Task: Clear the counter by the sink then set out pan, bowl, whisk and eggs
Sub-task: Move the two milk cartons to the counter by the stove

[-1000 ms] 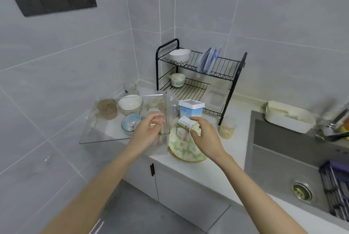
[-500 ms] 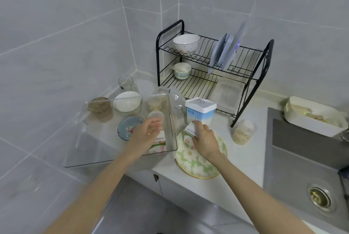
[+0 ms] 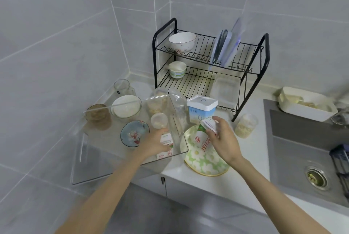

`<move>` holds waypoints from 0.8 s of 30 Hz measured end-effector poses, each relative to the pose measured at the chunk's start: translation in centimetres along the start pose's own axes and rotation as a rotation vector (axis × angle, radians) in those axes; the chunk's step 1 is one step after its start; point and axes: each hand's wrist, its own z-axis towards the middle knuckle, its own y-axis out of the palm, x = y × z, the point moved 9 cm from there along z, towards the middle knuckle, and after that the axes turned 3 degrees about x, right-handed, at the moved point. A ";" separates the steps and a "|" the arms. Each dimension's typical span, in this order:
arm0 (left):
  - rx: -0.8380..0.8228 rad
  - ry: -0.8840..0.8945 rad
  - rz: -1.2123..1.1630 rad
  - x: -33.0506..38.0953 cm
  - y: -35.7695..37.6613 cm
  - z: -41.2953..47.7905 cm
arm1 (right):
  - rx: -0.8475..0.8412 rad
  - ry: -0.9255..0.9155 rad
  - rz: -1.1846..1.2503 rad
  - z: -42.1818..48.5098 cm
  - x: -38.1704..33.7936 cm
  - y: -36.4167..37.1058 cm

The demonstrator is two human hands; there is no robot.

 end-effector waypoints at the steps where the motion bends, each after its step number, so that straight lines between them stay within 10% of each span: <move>1: -0.002 0.010 0.019 0.0 0.1 0.2 | 0.033 -0.003 0.028 -0.2 -0.4 -0.8; 24: 0.472 0.325 0.035 5.7 -7.3 -4.4 | 0.359 0.065 0.341 -6.4 -4.2 -7.2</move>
